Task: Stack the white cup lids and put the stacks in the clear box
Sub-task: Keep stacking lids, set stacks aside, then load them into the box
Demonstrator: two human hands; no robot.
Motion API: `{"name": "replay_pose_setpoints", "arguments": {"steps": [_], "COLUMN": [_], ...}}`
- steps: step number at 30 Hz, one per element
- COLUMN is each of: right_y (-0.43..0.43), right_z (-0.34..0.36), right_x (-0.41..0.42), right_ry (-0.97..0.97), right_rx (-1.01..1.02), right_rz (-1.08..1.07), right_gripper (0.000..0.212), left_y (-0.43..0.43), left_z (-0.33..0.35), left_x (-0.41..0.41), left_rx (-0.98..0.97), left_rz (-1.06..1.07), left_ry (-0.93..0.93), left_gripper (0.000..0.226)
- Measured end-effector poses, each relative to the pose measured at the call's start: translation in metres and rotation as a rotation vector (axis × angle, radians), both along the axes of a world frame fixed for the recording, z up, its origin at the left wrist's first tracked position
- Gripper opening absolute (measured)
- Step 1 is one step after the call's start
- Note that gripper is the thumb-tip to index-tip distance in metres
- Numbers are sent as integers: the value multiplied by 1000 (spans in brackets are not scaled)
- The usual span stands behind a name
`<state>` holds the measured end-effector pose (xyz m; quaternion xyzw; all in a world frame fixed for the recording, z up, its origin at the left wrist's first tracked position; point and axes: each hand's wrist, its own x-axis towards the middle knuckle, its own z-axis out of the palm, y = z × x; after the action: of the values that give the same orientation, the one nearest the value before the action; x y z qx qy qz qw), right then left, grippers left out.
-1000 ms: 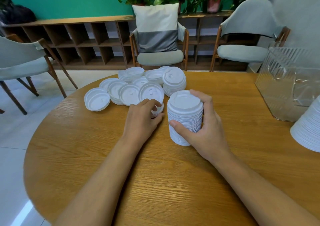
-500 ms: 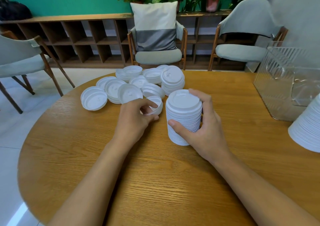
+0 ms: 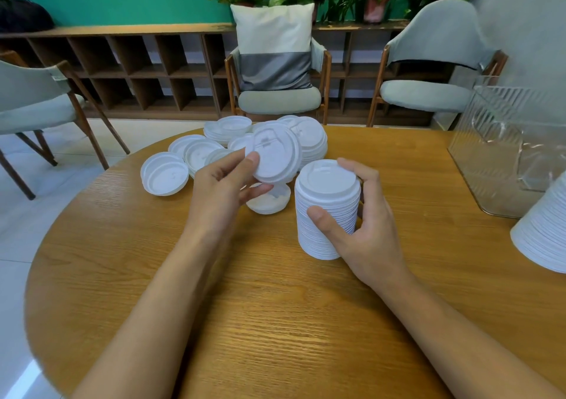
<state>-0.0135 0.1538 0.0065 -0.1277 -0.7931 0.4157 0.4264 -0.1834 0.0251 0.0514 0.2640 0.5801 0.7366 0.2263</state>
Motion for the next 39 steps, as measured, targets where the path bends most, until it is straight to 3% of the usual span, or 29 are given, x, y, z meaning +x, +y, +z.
{"name": "replay_pose_setpoints", "arguments": {"steps": [2,4,10,14,18,22,26,39], "right_y": [0,0,1,1,0,-1,-1,-1], "right_z": [0,0,-1,0,0,-1,0,1], "right_x": [0,0,-1,-2,-2,-2,-1,1], "right_ry": [8,18,14,13,12,13,1,-41], "right_rx": [3,7,30,69,74,56,35,26], "right_rz": [0,2,32,16,12,13,36,54], "right_gripper": [69,73,87,78,74,75,79,75], "left_y": [-1,1,10,14,12,9,10,8], "left_z": [3,4,-8,-10,-10,-7,-6,-15], "left_x": [1,4,20,31,31,30,33,19], "left_rx": [48,47,-61,-81,-122,-102,-36,-101], "left_rz": [-81,-148,-74,-26,-13,-157,-143,-133], "left_ry": [-120,-112,365,501,560,512,468,618], "left_gripper": [21,27,22,18,39,55,56,48]}}
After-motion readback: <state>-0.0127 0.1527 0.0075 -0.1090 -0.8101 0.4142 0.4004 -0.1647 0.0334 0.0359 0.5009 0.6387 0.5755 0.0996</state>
